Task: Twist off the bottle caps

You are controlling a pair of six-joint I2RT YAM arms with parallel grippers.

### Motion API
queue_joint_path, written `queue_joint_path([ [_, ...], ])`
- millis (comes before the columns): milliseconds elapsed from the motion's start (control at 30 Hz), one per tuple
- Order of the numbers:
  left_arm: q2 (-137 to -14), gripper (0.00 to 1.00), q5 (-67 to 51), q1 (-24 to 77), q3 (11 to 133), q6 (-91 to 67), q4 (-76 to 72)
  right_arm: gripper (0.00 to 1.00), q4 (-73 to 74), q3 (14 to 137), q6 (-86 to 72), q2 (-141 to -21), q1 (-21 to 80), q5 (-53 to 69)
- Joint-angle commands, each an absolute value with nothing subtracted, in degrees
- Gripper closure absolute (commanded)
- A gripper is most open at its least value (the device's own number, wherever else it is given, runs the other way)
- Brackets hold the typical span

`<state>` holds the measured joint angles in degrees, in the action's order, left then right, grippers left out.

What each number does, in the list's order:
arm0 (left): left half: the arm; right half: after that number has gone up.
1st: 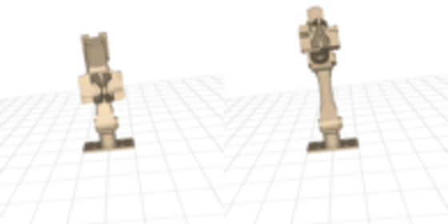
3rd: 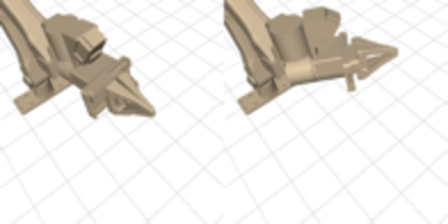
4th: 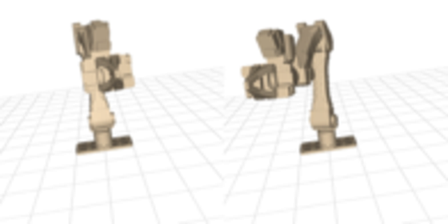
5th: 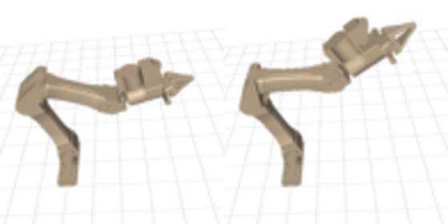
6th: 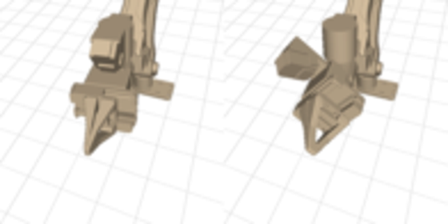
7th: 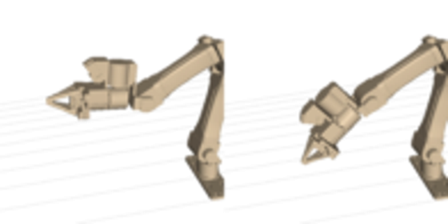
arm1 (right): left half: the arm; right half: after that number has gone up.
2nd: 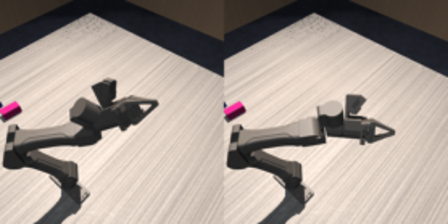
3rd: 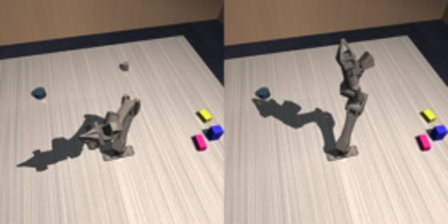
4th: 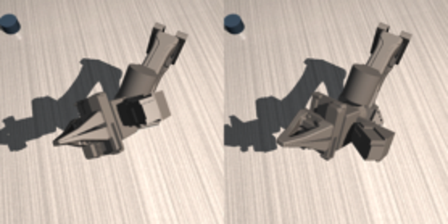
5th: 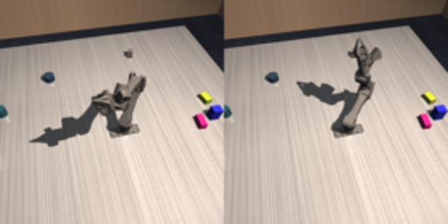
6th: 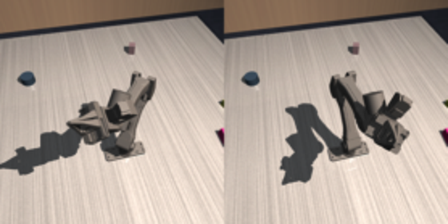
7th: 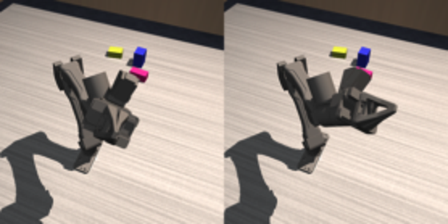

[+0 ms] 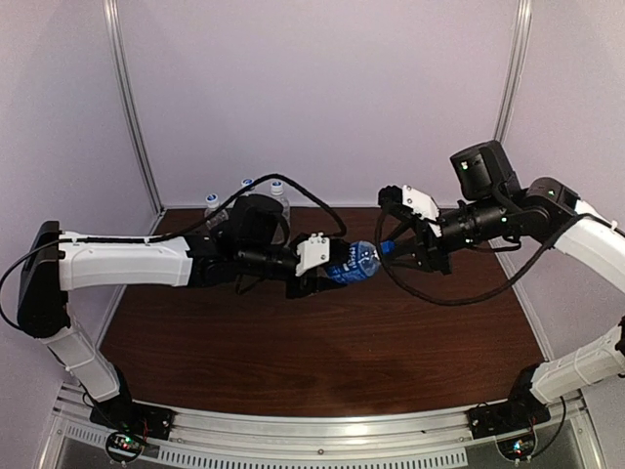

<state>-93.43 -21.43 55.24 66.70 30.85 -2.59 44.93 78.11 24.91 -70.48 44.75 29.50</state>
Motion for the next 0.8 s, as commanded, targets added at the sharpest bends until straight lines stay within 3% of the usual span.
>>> queue_joint_path([
  [0,-93.43,0.62,-32.16,55.43,69.18,32.63,3.51,1.0,48.21,76.28,43.14,-68.02,47.59,29.91],
  [400,-94.74,0.63,-32.34,55.45,70.38,31.5,4.01,0.99,43.21,72.94,47.09,-66.65,50.86,22.64],
  [467,-94.74,0.63,-32.42,55.46,70.31,31.34,3.62,0.9,43.07,72.64,46.67,-66.79,50.89,21.22],
  [633,-94.47,0.64,-32.49,55.42,69.85,31.19,2.5,0.49,41.81,72.99,43.93,-66.59,50.98,20.99],
  [667,-94.25,0.64,-32.23,55.43,69.51,31.24,2.16,0.32,41.1,73.11,42.86,-66.25,50.98,21.05],
  [733,-93.81,0.64,-31.57,55.43,68.96,31.31,1.62,0.2,40.15,73.08,41.77,-65.53,50.98,21.49],
  [767,-93.56,0.64,-30.73,55.4,68.46,31.06,0.95,0.08,39.66,72.93,40.87,-64.86,50.98,21.84],
])
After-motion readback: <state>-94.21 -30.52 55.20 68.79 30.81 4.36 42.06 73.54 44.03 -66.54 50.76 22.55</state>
